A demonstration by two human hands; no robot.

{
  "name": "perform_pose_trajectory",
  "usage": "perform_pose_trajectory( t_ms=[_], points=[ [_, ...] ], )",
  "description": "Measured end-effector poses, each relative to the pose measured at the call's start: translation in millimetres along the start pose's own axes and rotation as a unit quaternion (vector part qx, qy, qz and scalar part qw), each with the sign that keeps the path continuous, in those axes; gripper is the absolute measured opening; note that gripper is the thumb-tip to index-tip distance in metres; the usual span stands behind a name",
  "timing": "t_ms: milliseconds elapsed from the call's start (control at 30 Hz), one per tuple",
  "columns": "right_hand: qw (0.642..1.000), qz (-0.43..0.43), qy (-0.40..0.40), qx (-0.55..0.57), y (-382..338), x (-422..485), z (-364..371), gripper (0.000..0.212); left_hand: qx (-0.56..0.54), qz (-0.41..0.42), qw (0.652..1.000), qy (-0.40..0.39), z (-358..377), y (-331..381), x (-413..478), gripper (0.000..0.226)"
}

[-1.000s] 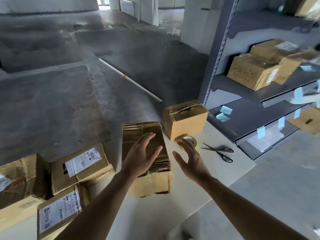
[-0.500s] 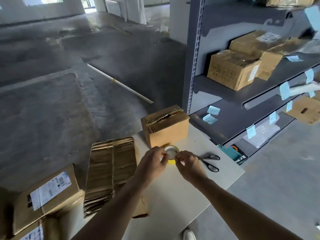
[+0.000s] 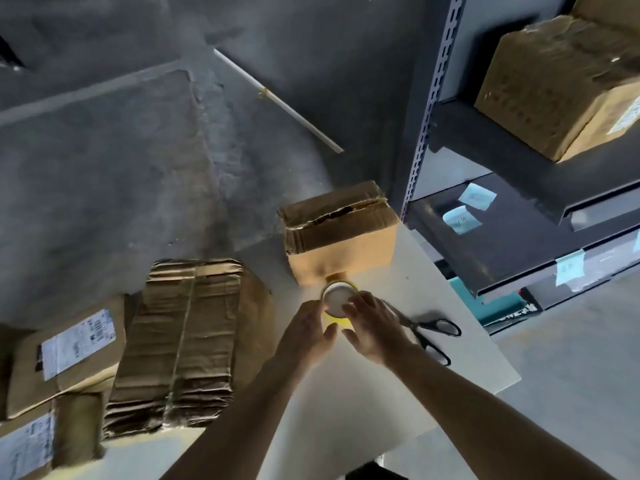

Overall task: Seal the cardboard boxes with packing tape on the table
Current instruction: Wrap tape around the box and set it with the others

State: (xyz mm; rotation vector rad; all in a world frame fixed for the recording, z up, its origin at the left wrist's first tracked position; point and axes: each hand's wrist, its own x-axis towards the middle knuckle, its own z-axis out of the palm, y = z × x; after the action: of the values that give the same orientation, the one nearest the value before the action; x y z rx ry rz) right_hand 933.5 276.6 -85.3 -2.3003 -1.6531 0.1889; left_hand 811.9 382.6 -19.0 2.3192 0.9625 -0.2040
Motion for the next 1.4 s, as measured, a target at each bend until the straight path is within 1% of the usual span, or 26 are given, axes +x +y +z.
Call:
perform_pose_trajectory(
  t_ms=[67,267,300,333,400,467,533,633,700,900,967,1033,1100,1167,1267,1367,1400],
  points=[
    [1.0,-0.022,0.014,0.003,1.0,5.0,7.8,0.044,-0.004,-0.022,1.0,-0.01,3.3,-5.4,2.6,0.05],
    [0.995,-0.062,0.079,-0.017,11.1,14.5,27.5,0.011,-0.01,-0.056,0.998,-0.019,5.4,-11.8,2.2,0.051],
    [0.995,-0.06,0.081,-0.011,10.1,14.3,27.9,0.008,-0.012,-0.06,0.998,-0.016,3.4,-12.4,0.8,0.052],
    [0.995,-0.052,0.081,-0.003,9.4,13.2,27.6,0.011,-0.013,-0.061,0.998,-0.014,1.8,-11.4,-0.3,0.053],
    [0.996,-0.047,0.076,0.001,5.1,10.0,23.3,0.008,-0.019,-0.062,0.998,-0.013,-2.9,-8.9,-3.3,0.056],
    [0.997,-0.041,0.065,0.009,-3.9,6.4,13.4,0.017,-0.032,-0.059,0.998,-0.006,-9.2,-6.1,-8.4,0.058],
    [0.997,-0.027,0.064,0.018,-15.0,3.2,3.2,0.02,-0.046,-0.047,0.998,0.006,-17.4,-1.8,-15.0,0.061],
    [0.997,-0.011,0.073,0.02,-35.2,-2.1,-11.7,0.015,-0.063,-0.024,0.997,0.026,-31.8,2.4,-28.0,0.062],
    [0.995,-0.018,0.089,0.031,-50.2,-5.7,-21.7,0.012,-0.071,-0.009,0.997,0.037,-42.4,3.0,-36.9,0.062],
    [0.978,-0.043,0.18,0.096,-96.1,-16.3,-44.9,0.011,-0.111,0.054,0.988,0.098,-72.8,-7.5,-76.0,0.051],
    [0.97,-0.062,0.206,0.113,-112.2,-21.8,-52.9,0.016,-0.128,0.075,0.983,0.106,-80.8,-16.7,-88.8,0.053],
    [0.963,-0.076,0.225,0.126,-129.8,-27.1,-58.9,0.028,-0.127,0.094,0.981,0.116,-88.5,-29.6,-102.4,0.057],
    [0.96,-0.07,0.23,0.146,-148.6,-33.2,-62.3,0.038,-0.115,0.107,0.98,0.125,-94.4,-43.2,-114.4,0.061],
    [0.958,-0.059,0.228,0.165,-164.3,-37.6,-63.2,0.041,-0.114,0.119,0.978,0.131,-99.3,-53.3,-124.0,0.064],
    [0.952,-0.038,0.226,0.204,-188.6,-42.4,-65.9,0.034,-0.118,0.155,0.97,0.144,-104.6,-65.4,-139.5,0.07],
    [0.933,-0.011,0.22,0.286,-213.4,-46.0,-76.0,0.01,-0.101,0.197,0.963,0.152,-109.6,-73.9,-154.5,0.076],
    [0.925,-0.01,0.223,0.307,-220.2,-46.3,-78.5,0.007,-0.095,0.212,0.959,0.162,-111.3,-77.7,-159.0,0.078]
  ],
)
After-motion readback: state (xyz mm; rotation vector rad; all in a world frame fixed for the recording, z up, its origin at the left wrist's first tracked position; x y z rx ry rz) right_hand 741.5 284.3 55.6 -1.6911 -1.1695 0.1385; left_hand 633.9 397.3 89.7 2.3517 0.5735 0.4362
